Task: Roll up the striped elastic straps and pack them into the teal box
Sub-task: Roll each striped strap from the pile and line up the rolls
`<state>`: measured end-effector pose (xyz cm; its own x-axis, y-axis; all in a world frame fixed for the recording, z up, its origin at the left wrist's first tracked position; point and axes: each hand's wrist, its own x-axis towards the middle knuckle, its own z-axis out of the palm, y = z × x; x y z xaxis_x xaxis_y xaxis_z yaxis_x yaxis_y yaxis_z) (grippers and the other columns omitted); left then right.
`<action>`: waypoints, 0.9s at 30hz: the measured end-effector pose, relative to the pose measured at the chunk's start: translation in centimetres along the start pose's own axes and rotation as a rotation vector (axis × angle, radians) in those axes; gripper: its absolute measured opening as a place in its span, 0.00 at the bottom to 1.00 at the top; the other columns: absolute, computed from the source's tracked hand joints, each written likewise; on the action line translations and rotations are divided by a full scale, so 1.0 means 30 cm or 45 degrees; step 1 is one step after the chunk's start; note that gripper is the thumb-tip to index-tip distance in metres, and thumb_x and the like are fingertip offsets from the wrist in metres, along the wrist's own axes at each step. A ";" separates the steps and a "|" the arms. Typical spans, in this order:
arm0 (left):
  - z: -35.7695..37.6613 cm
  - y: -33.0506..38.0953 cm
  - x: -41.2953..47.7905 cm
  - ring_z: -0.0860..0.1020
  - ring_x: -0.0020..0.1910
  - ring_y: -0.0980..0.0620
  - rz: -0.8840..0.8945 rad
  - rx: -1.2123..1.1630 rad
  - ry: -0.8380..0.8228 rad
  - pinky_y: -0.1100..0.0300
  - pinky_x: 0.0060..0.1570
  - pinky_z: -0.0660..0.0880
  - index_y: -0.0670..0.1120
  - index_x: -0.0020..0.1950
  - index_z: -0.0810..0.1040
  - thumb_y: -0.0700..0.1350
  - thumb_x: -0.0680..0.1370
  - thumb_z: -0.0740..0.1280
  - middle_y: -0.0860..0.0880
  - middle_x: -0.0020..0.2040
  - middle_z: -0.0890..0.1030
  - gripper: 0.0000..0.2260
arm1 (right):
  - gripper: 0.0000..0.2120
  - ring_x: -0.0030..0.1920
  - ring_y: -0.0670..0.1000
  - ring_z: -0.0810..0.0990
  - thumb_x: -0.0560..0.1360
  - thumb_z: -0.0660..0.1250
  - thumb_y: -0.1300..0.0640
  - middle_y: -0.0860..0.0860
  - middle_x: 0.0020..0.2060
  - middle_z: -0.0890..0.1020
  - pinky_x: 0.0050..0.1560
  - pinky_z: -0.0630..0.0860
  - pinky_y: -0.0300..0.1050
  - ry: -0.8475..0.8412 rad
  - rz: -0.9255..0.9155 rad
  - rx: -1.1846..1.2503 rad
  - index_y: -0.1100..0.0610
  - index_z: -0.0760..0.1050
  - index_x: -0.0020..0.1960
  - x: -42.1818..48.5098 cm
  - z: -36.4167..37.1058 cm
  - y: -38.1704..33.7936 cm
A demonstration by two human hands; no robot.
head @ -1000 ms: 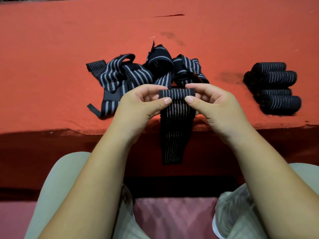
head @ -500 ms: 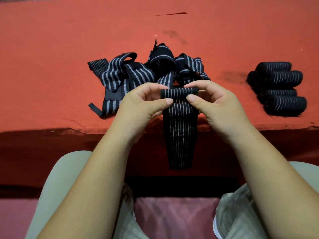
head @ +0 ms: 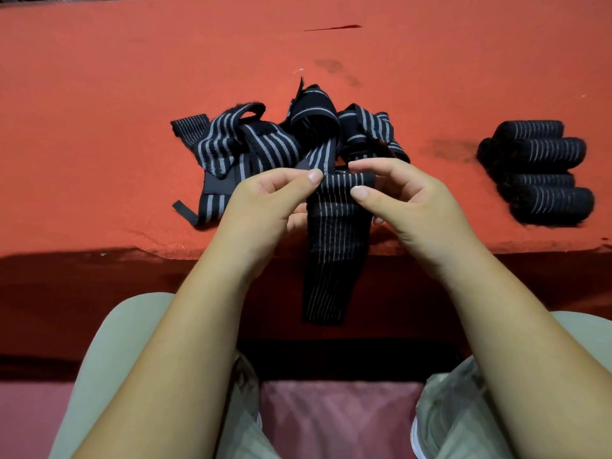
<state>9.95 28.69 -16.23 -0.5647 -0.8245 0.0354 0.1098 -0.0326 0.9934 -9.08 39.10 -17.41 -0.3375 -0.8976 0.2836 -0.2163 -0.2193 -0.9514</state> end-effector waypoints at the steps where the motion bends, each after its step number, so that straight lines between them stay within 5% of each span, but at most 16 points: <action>1: 0.000 0.001 -0.002 0.87 0.55 0.40 0.010 -0.006 -0.007 0.48 0.58 0.84 0.38 0.60 0.85 0.45 0.85 0.71 0.37 0.56 0.88 0.11 | 0.12 0.48 0.43 0.81 0.81 0.74 0.58 0.55 0.52 0.87 0.48 0.76 0.37 0.020 0.008 -0.012 0.50 0.84 0.64 -0.001 -0.002 0.000; 5: 0.006 0.002 -0.004 0.88 0.53 0.42 0.052 -0.029 0.019 0.47 0.57 0.85 0.38 0.60 0.85 0.42 0.83 0.73 0.33 0.58 0.86 0.09 | 0.08 0.43 0.41 0.81 0.84 0.70 0.55 0.46 0.46 0.88 0.48 0.77 0.39 0.060 0.035 -0.012 0.54 0.86 0.60 -0.009 -0.006 -0.004; 8: 0.012 -0.001 -0.001 0.88 0.56 0.43 0.075 -0.048 0.102 0.44 0.62 0.84 0.38 0.63 0.83 0.39 0.81 0.75 0.37 0.57 0.88 0.12 | 0.11 0.52 0.46 0.85 0.83 0.71 0.59 0.55 0.54 0.89 0.56 0.83 0.46 0.058 0.059 0.019 0.53 0.85 0.64 -0.012 -0.003 -0.001; 14: 0.048 -0.022 0.002 0.88 0.56 0.42 0.211 -0.034 0.277 0.44 0.60 0.85 0.38 0.58 0.86 0.38 0.78 0.78 0.41 0.52 0.89 0.09 | 0.20 0.64 0.37 0.82 0.85 0.69 0.59 0.41 0.63 0.86 0.63 0.77 0.33 0.143 0.086 -0.035 0.52 0.77 0.77 -0.005 0.010 0.013; 19: 0.075 -0.035 0.000 0.89 0.54 0.46 0.254 0.014 0.311 0.48 0.57 0.86 0.39 0.59 0.87 0.40 0.81 0.76 0.44 0.51 0.90 0.08 | 0.22 0.70 0.34 0.77 0.87 0.66 0.52 0.37 0.70 0.81 0.73 0.71 0.40 0.124 0.105 -0.126 0.48 0.73 0.80 -0.001 0.012 0.028; 24: 0.063 -0.054 0.013 0.88 0.54 0.45 0.286 0.085 0.281 0.45 0.56 0.86 0.39 0.59 0.85 0.38 0.81 0.76 0.43 0.51 0.89 0.07 | 0.18 0.63 0.36 0.82 0.88 0.64 0.50 0.38 0.62 0.86 0.63 0.76 0.33 0.163 0.107 -0.114 0.45 0.76 0.77 -0.001 0.019 0.013; 27: 0.049 -0.059 0.017 0.87 0.53 0.47 0.313 0.097 0.221 0.48 0.55 0.85 0.41 0.58 0.84 0.36 0.80 0.76 0.43 0.52 0.88 0.08 | 0.15 0.61 0.40 0.84 0.88 0.64 0.52 0.41 0.61 0.86 0.62 0.77 0.38 0.195 0.071 -0.143 0.45 0.79 0.73 -0.001 0.019 0.012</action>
<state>8.27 29.14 -17.80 -0.3802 -0.8867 0.2631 0.1608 0.2168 0.9629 -8.63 38.83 -17.81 -0.4853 -0.8366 0.2541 -0.2915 -0.1192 -0.9491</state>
